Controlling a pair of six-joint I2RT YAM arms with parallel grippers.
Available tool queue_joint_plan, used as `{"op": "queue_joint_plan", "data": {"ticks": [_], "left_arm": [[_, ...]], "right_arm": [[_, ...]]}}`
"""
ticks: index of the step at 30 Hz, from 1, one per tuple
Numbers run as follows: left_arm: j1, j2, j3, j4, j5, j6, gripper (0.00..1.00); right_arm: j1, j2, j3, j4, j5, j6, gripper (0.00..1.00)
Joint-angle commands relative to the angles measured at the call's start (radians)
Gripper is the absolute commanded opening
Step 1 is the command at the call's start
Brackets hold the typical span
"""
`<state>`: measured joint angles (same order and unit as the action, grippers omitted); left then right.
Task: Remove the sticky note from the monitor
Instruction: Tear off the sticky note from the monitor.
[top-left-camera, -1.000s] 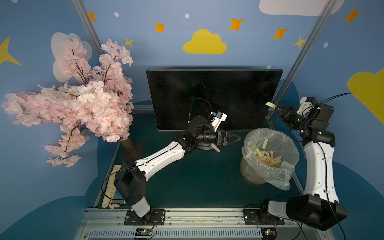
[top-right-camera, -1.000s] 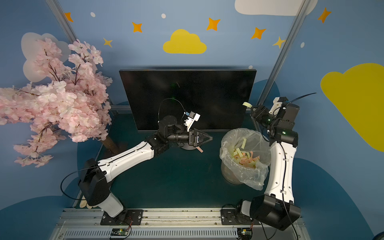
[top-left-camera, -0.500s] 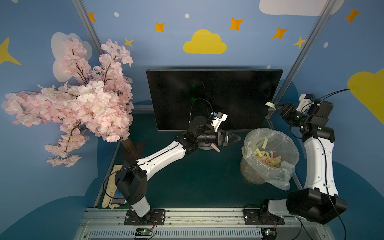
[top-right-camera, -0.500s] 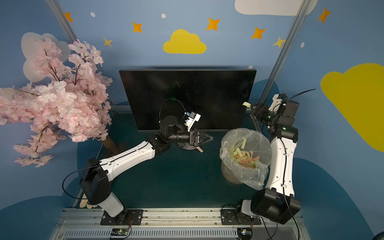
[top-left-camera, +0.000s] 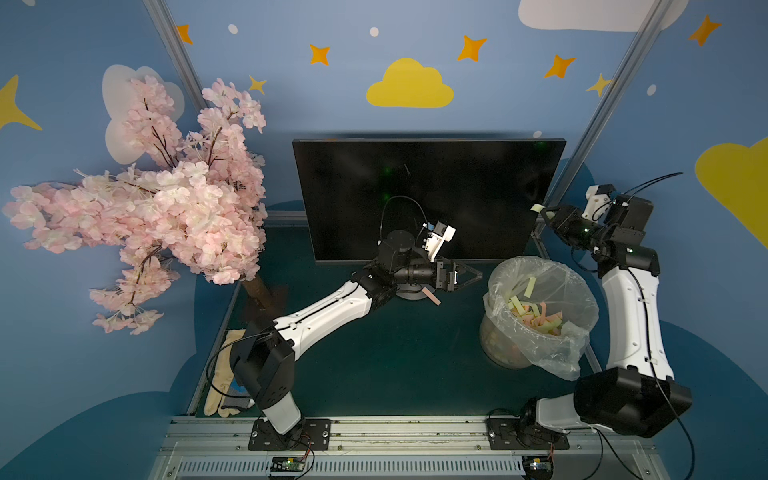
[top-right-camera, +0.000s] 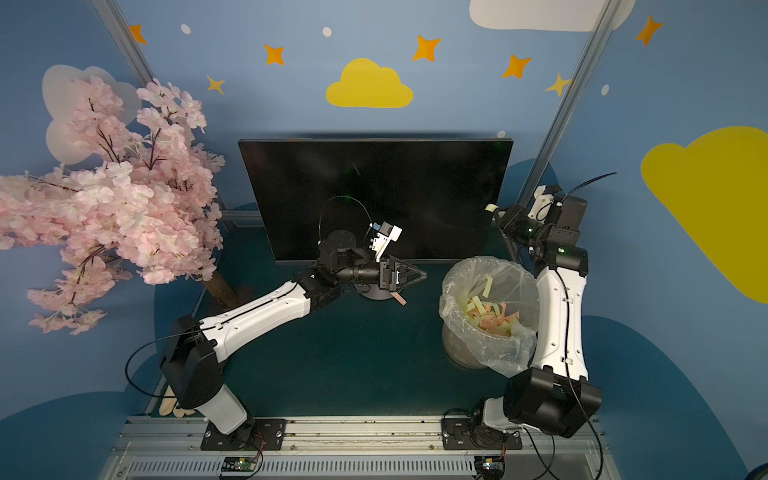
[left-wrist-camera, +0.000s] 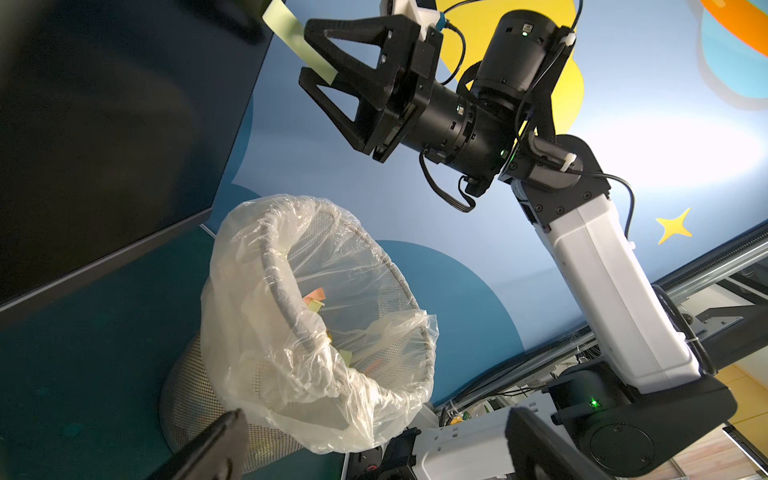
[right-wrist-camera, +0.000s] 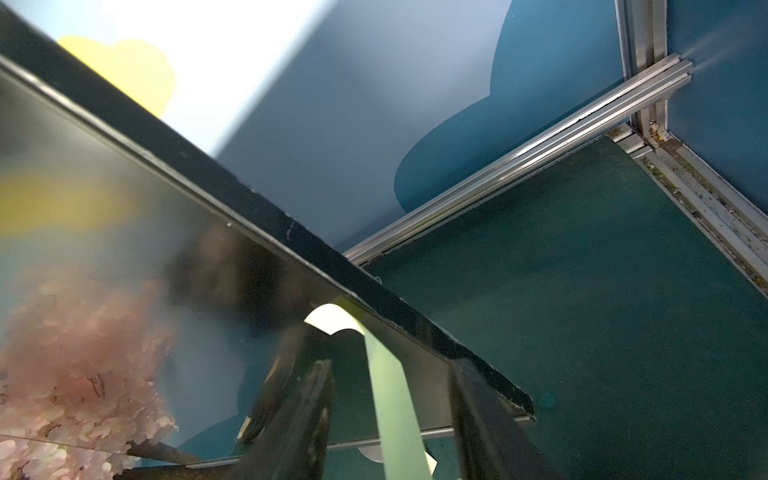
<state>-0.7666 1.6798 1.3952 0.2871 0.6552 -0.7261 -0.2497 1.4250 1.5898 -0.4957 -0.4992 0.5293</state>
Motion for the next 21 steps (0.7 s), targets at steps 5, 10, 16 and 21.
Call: {"op": "queue_joint_plan", "data": {"ticks": [5,10,16,21], "left_arm": [[0.001,0.011,0.029,0.016,0.009,0.004,1.00],[0.001,0.009,0.030,0.016,0.007,0.003,1.00],[-0.002,0.003,0.030,0.016,0.009,0.003,1.00],[-0.006,-0.001,0.034,0.016,0.009,0.003,1.00]], "right_arm": [[-0.009,-0.001,0.042,-0.029,-0.023,-0.030,0.20],[-0.016,-0.027,0.029,-0.057,-0.039,-0.043,0.00],[-0.017,-0.117,-0.054,-0.079,-0.044,-0.038,0.00],[-0.018,-0.222,-0.143,-0.110,-0.041,-0.030,0.00]]}}
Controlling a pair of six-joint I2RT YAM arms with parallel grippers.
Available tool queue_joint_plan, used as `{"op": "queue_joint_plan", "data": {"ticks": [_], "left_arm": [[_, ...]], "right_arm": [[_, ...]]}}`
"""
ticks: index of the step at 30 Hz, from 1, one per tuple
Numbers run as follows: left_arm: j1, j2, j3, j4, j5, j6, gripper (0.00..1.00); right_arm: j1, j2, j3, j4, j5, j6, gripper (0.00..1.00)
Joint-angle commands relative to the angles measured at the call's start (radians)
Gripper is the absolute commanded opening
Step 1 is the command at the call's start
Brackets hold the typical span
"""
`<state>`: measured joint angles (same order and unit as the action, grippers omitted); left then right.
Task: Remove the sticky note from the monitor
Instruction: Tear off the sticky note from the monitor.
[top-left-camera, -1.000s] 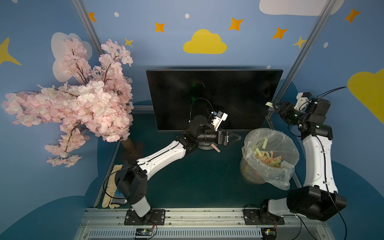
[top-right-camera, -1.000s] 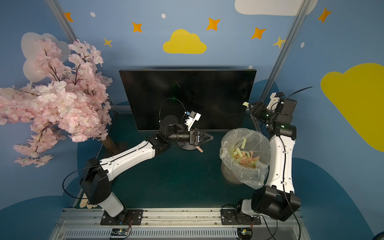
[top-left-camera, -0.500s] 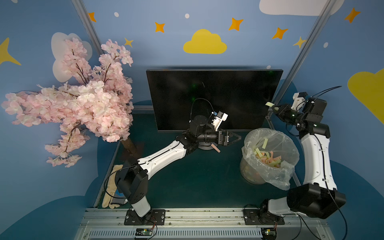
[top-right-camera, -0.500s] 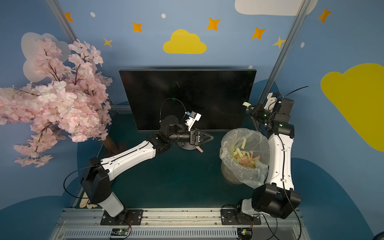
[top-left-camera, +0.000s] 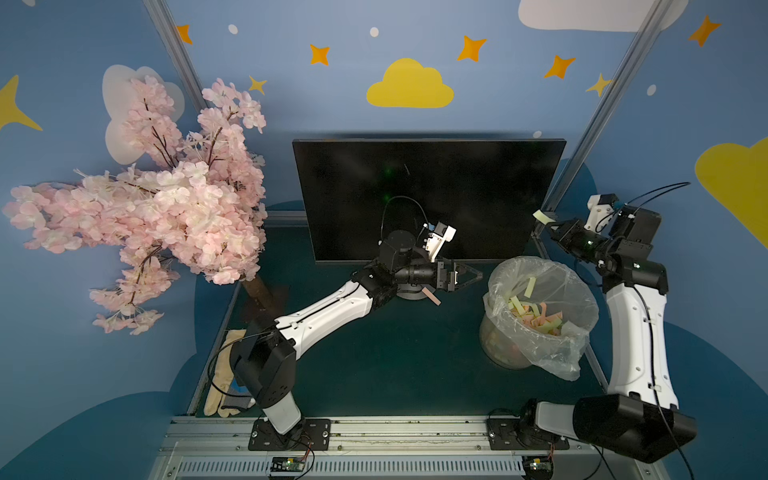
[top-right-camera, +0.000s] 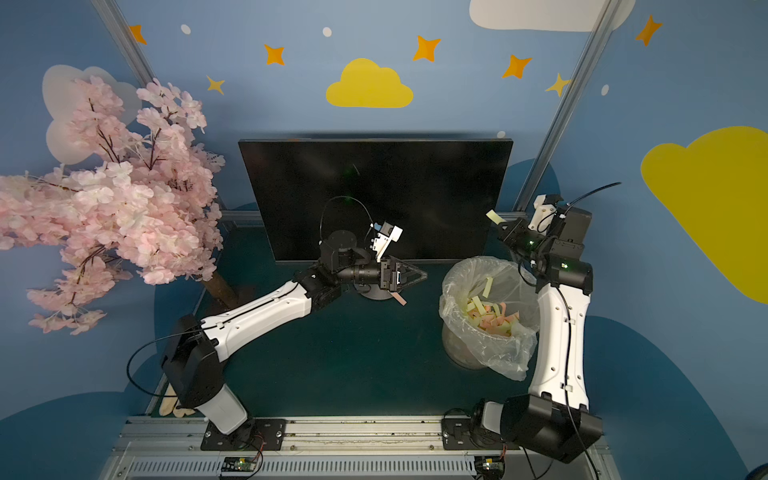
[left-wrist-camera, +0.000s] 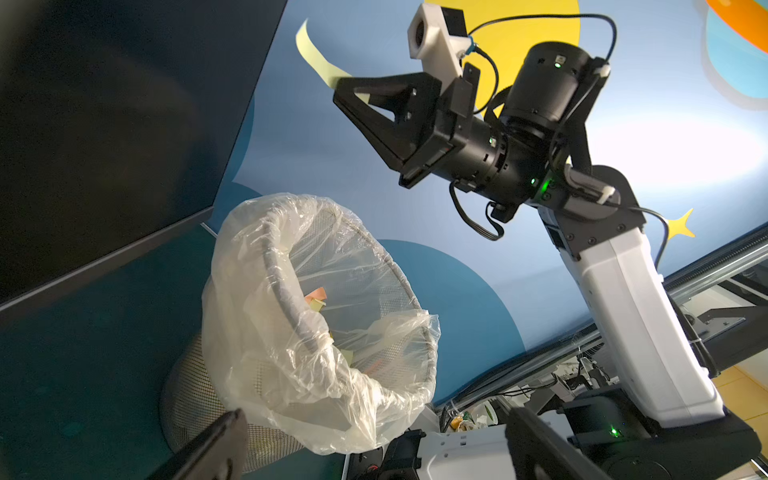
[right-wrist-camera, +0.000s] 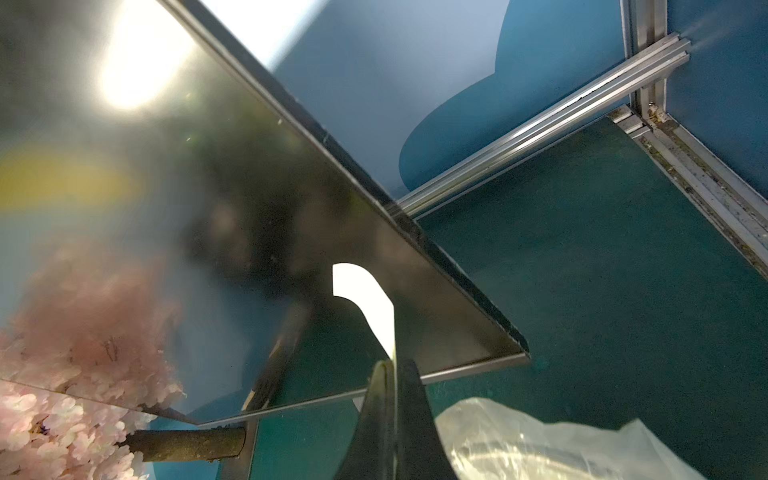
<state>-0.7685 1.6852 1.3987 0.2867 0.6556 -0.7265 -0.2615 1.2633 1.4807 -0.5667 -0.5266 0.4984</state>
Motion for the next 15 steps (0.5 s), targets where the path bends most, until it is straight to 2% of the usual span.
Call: {"op": "queue_joint_plan", "data": {"ticks": [1,5,9,15], "left_arm": [[-0.006,-0.008,0.032,0.017,0.009,0.004,1.00],[-0.010,-0.013,0.043,0.015,0.012,0.006,1.00],[-0.016,-0.018,0.064,0.008,0.009,0.008,1.00],[-0.028,-0.016,0.114,-0.036,-0.002,0.033,1.00]], "right_arm": [[-0.007,-0.080,-0.049,-0.052,-0.015,0.002,0.00],[-0.003,-0.173,-0.093,-0.135,-0.010,-0.015,0.00],[0.042,-0.264,-0.114,-0.268,0.055,-0.049,0.00],[0.077,-0.375,-0.158,-0.393,0.095,-0.020,0.00]]}}
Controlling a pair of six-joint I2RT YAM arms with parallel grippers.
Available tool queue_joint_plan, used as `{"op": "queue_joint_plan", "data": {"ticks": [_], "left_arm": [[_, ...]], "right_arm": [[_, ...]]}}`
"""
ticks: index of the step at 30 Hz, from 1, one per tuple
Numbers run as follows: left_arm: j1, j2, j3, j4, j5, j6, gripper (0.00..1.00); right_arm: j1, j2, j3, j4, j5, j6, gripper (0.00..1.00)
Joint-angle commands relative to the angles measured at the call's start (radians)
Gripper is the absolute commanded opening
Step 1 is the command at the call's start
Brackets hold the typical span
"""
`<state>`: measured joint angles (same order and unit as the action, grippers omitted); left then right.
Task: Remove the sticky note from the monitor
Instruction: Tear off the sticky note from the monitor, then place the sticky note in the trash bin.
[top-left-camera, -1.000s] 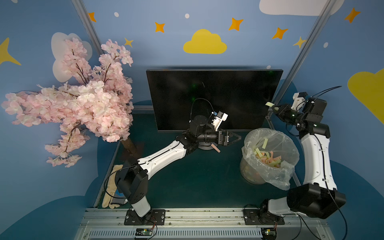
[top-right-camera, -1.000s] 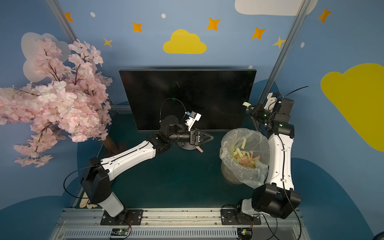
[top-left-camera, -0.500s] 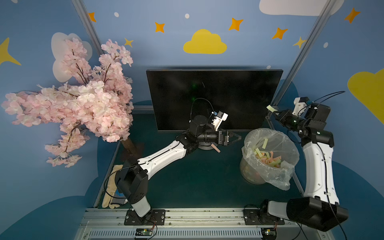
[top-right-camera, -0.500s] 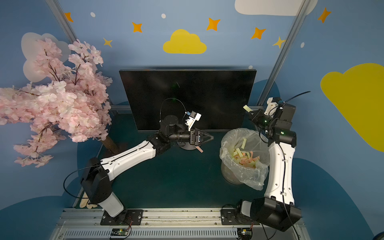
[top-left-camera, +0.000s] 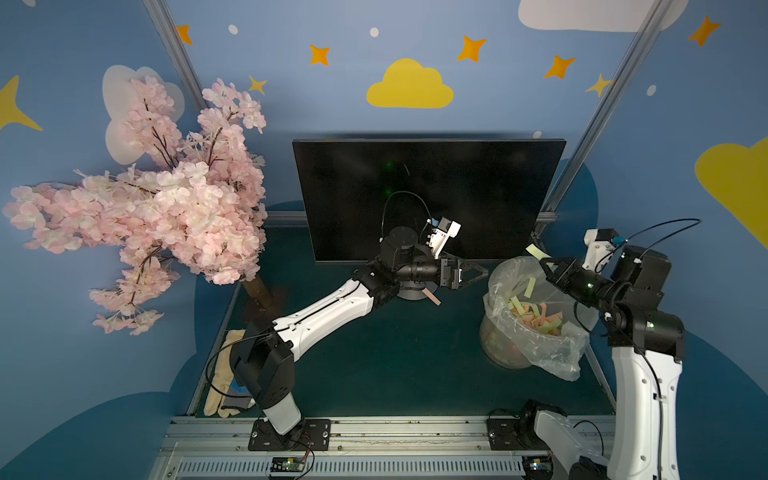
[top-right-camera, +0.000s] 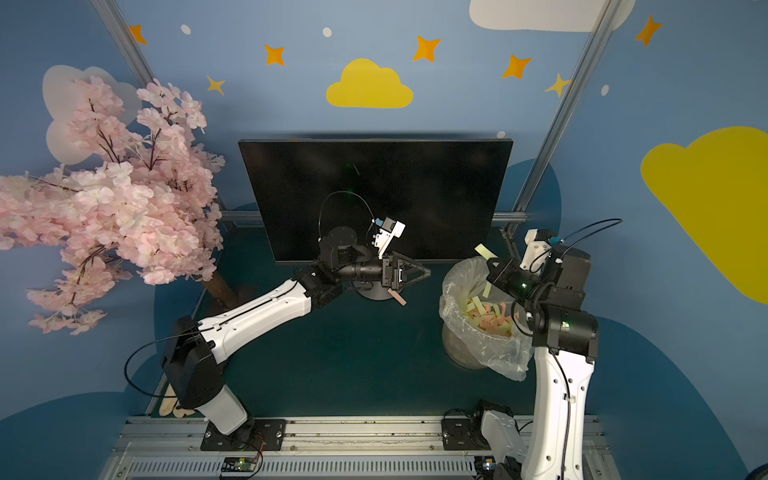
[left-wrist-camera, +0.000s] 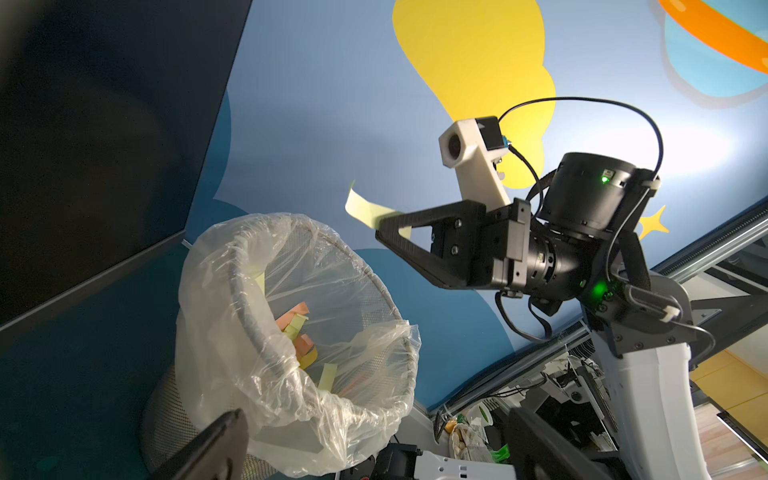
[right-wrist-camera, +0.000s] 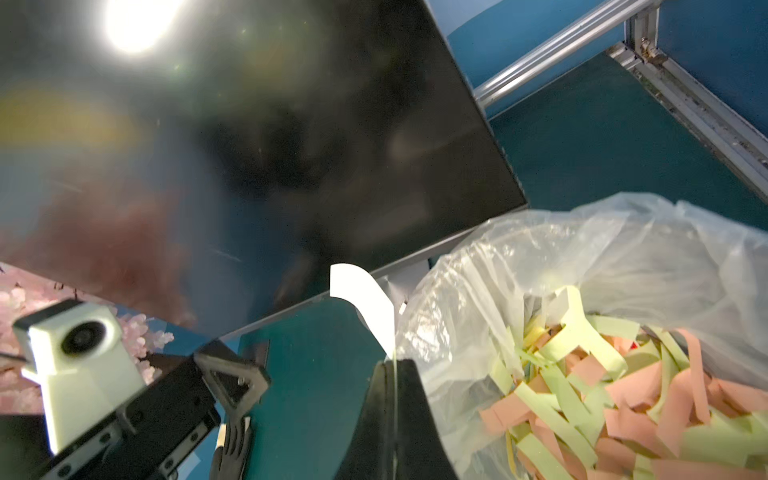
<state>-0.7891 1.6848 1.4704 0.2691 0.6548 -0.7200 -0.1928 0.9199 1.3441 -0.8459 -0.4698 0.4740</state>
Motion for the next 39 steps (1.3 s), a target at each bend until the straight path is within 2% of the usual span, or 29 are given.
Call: {"op": "queue_joint_plan", "data": {"ticks": [1,10,18,22,24,27,31,39], "left_arm": [[-0.010,-0.011,0.051,-0.030,-0.005,0.029,1.00],[-0.031,0.018,0.124,-0.126,-0.022,0.065,1.00],[-0.042,0.030,0.149,-0.176,-0.032,0.086,1.00],[-0.046,0.033,0.151,-0.194,-0.037,0.093,1.00],[-0.045,0.035,0.150,-0.200,-0.044,0.096,1.00],[-0.047,0.039,0.149,-0.206,-0.051,0.098,1.00],[-0.047,0.043,0.148,-0.215,-0.059,0.102,1.00],[-0.047,0.035,0.140,-0.248,-0.091,0.130,1.00]], "right_arm": [[0.009,-0.051,-0.024,-0.135,0.043,0.008,0.00],[0.013,-0.187,-0.090,-0.284,0.099,0.046,0.00],[0.011,-0.258,-0.193,-0.308,0.133,0.079,0.02],[0.012,-0.260,-0.185,-0.301,0.154,0.090,0.40],[0.011,-0.251,-0.172,-0.296,0.157,0.091,0.51],[0.012,-0.243,-0.160,-0.285,0.156,0.092,0.61],[0.011,-0.238,-0.148,-0.276,0.157,0.096,0.67],[0.010,-0.228,-0.112,-0.273,0.158,0.107,0.70]]}}
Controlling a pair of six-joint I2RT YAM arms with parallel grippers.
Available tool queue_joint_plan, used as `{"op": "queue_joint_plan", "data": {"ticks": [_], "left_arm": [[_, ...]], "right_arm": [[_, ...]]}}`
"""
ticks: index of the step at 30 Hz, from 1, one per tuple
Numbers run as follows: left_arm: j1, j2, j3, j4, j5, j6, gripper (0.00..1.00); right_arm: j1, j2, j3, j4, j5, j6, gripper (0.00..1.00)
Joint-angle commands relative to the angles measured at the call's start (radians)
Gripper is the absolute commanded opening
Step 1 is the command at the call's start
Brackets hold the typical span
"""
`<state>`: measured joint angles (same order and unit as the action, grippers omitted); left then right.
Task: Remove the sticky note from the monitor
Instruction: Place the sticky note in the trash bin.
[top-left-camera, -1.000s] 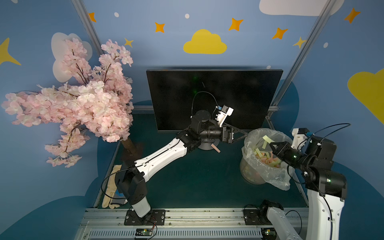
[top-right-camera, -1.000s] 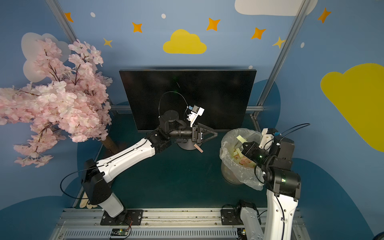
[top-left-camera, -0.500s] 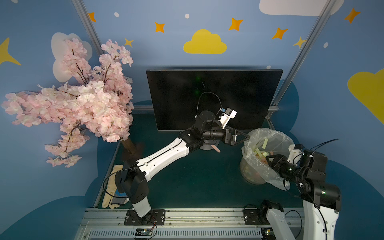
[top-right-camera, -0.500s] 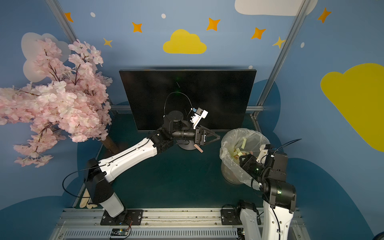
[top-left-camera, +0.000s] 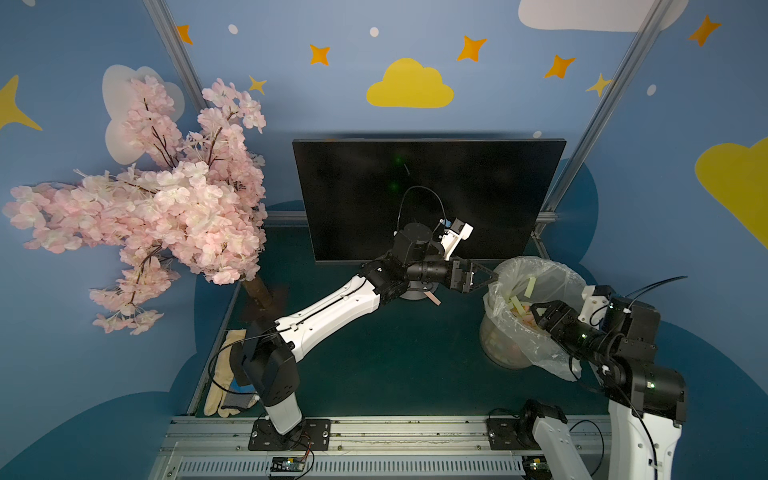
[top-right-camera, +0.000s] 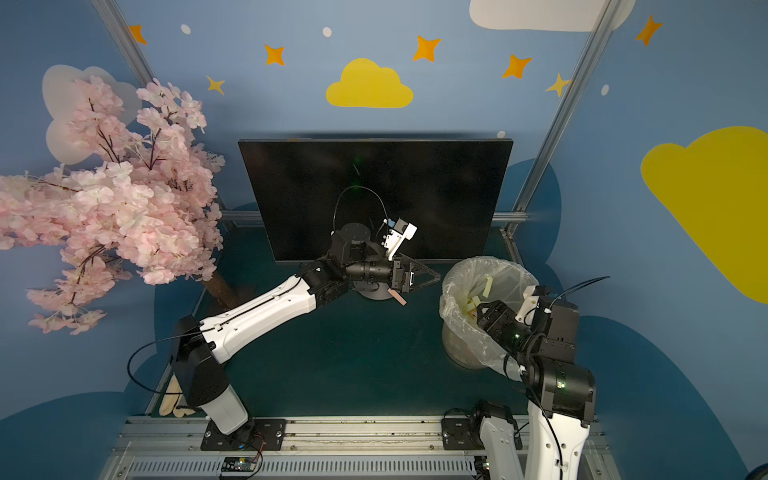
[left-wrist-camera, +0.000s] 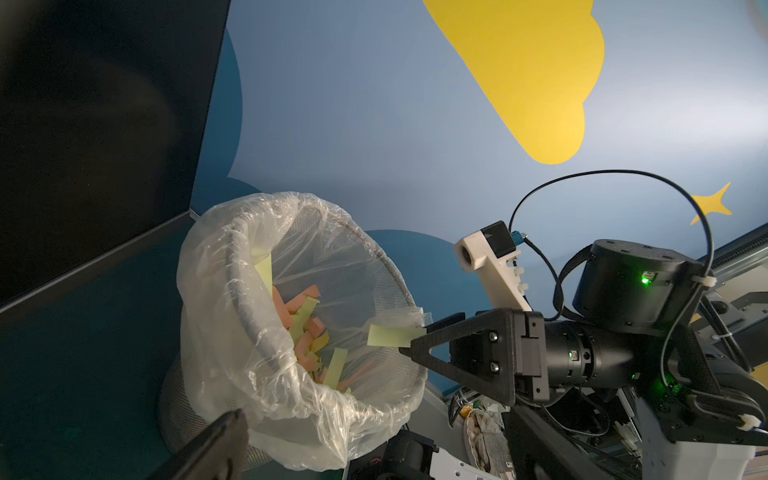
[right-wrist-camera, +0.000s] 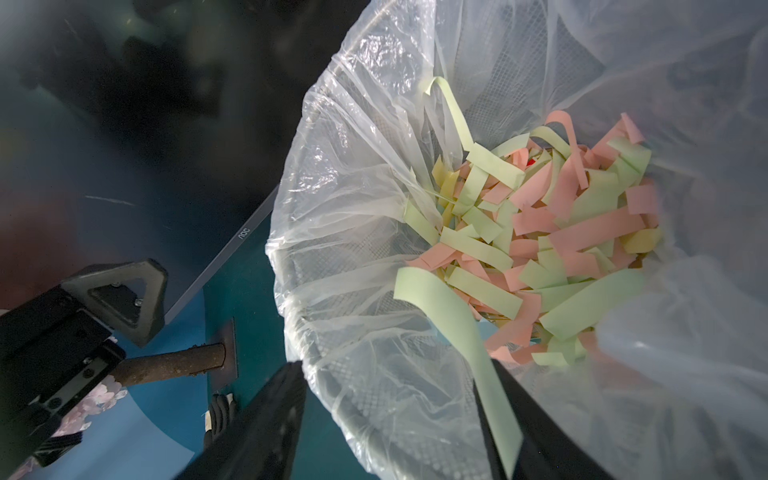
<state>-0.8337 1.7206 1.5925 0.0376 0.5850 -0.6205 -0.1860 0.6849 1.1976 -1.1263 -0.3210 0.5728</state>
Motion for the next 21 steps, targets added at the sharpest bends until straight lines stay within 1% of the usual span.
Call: {"op": "queue_joint_plan", "data": {"ticks": [1,13,16,17,18,19,20,21], "left_arm": [[-0.003,-0.004,0.017,-0.022,-0.029,0.035,1.00],[0.028,-0.062,-0.067,-0.055,-0.132,0.047,1.00],[0.038,-0.069,-0.088,-0.066,-0.151,0.043,1.00],[0.040,-0.071,-0.093,-0.069,-0.150,0.039,1.00],[0.043,-0.072,-0.097,-0.072,-0.149,0.039,1.00],[0.046,-0.072,-0.099,-0.074,-0.152,0.039,1.00],[0.045,-0.072,-0.100,-0.074,-0.155,0.038,1.00],[0.045,-0.069,-0.098,-0.072,-0.155,0.036,1.00]], "right_arm": [[0.003,0.009,0.039,0.008,0.009,0.010,0.70],[0.005,0.030,0.067,0.011,0.003,0.018,0.70],[0.007,0.073,0.101,-0.050,0.044,-0.042,0.71],[0.009,0.088,0.130,-0.078,0.060,-0.074,0.82],[0.013,0.092,0.149,-0.084,0.079,-0.093,0.90],[0.015,0.091,0.146,-0.081,0.112,-0.105,0.93],[0.016,0.104,0.139,-0.094,0.146,-0.128,0.94],[0.015,0.129,0.152,-0.121,0.154,-0.150,0.93]]}}
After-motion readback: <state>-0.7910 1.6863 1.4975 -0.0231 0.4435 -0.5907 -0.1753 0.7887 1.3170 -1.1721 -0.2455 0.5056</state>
